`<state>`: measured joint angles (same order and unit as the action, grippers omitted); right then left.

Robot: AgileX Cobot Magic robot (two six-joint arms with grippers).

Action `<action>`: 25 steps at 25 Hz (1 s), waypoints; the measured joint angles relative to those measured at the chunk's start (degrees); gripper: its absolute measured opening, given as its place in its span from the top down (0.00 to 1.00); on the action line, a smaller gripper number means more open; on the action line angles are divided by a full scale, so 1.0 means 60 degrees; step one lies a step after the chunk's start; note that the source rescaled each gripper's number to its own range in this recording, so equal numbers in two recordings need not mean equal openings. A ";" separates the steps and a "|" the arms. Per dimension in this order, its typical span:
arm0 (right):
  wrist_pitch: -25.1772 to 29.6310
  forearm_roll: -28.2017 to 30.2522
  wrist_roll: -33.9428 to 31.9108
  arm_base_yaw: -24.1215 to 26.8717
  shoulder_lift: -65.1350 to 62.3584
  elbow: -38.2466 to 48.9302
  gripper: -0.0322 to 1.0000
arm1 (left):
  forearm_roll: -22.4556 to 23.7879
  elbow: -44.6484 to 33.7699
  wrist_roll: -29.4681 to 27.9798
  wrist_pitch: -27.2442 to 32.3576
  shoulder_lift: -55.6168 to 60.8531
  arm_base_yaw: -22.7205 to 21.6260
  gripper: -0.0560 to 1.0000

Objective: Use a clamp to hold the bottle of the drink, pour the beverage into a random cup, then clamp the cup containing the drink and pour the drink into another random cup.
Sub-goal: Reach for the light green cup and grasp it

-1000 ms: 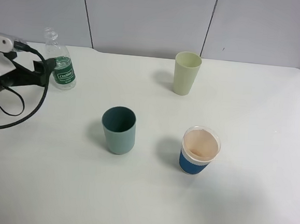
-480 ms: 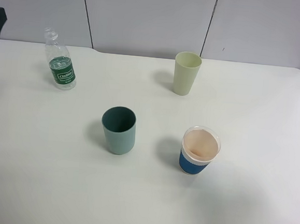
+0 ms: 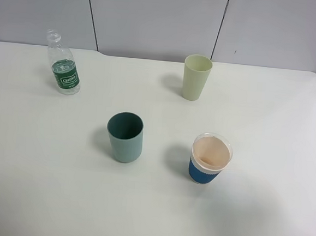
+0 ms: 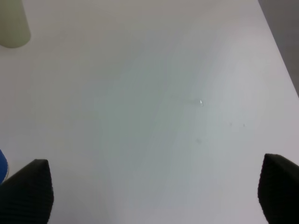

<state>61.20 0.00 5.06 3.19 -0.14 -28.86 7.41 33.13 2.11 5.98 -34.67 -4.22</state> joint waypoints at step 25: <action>0.0000 0.0000 0.0000 0.0000 0.0000 0.0000 0.32 | -0.0568 0.0284 -0.0061 0.7434 0.5631 0.0000 0.00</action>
<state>61.20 0.00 5.06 3.19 -0.14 -28.86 4.00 34.83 1.74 50.59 -0.88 -4.22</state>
